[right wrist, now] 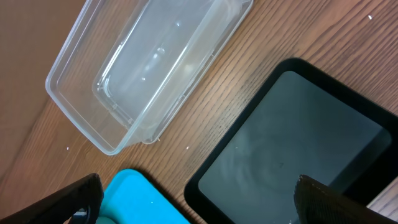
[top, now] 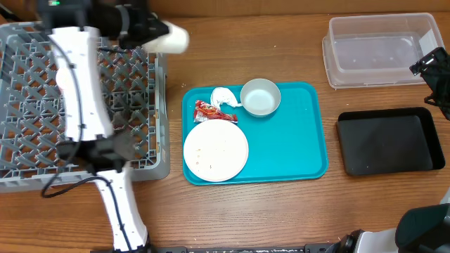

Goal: Sort waste into correct bins and load items into the dishwasher
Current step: 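Lift the white cup off the saucer and carry it left, then lower the white cup upside down into the rack beside the pink bowl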

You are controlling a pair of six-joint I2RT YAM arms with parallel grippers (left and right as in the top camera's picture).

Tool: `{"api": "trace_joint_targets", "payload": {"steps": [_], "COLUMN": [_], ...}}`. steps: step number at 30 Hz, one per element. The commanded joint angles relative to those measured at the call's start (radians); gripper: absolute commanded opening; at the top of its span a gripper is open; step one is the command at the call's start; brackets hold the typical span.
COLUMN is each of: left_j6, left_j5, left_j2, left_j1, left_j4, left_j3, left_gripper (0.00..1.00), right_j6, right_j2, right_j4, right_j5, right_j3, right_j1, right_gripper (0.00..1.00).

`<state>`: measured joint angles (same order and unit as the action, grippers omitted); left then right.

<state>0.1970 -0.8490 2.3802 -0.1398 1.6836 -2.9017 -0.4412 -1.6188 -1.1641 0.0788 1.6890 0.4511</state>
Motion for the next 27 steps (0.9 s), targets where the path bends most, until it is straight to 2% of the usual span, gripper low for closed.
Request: {"api": "trace_joint_targets", "payload": {"steps": [1, 7, 10, 16, 21, 27], "left_j6": [-0.086, -0.161, -0.16, -0.173, -0.179, -0.27], "left_j5": [-0.182, -0.224, -0.232, -0.241, -0.245, -0.25], "left_j2": [-0.013, -0.013, -0.013, -0.014, -0.035, -0.156], "left_j1": [-0.093, -0.227, -0.289, -0.434, -0.491, -0.508], "left_j4": [0.006, 0.006, 0.006, 0.006, 0.007, 0.006], "left_j3": [0.09, 0.3, 0.376, 0.421, 0.459, 0.748], "left_gripper": [0.04, 0.04, 0.04, 0.04, 0.04, 0.04], "right_j6": [-0.004, -0.004, -0.004, -0.003, -0.004, -0.003], "right_j2": [0.002, 0.002, 0.002, 0.002, 0.002, 0.002], "right_j4": [0.003, 0.003, 0.003, 0.003, 0.003, 0.003], "right_j5": [0.0, 0.0, 0.0, 0.0, 0.0, 0.0], "right_j3": [0.013, 0.013, 0.013, 0.013, 0.013, 0.013], "right_j1": [0.001, 0.001, 0.001, 0.001, 0.001, 0.001], "right_gripper": [1.0, 1.0, 1.0, 1.0, 1.0, 0.99]}}
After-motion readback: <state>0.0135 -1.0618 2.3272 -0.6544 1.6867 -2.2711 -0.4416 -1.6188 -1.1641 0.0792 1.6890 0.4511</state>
